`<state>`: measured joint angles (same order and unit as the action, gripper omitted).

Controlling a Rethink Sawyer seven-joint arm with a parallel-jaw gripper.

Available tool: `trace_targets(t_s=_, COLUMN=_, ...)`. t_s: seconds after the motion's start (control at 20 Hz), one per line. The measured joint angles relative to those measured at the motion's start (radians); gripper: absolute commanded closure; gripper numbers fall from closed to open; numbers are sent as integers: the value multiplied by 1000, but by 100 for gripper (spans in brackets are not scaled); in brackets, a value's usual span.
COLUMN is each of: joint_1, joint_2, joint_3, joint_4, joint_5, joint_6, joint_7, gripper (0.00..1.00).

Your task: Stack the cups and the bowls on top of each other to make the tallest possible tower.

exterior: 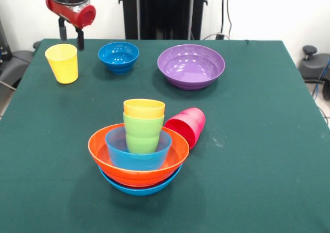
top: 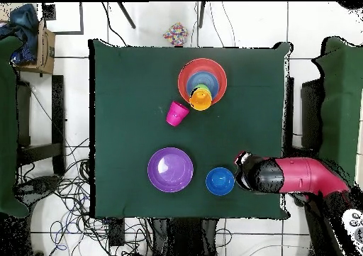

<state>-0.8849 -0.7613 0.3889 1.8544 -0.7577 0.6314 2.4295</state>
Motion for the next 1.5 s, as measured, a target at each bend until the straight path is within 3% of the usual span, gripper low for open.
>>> trace_targets(t_s=0.7, joint_1=2, joint_2=96, joint_3=1, joint_4=0, joint_5=-90, joint_6=-71, joint_7=0, gripper=0)
trace_targets(t_s=1.5, joint_1=4, joint_2=95, joint_3=0, joint_4=-1, joint_5=-91, joint_6=-74, joint_7=0, gripper=0)
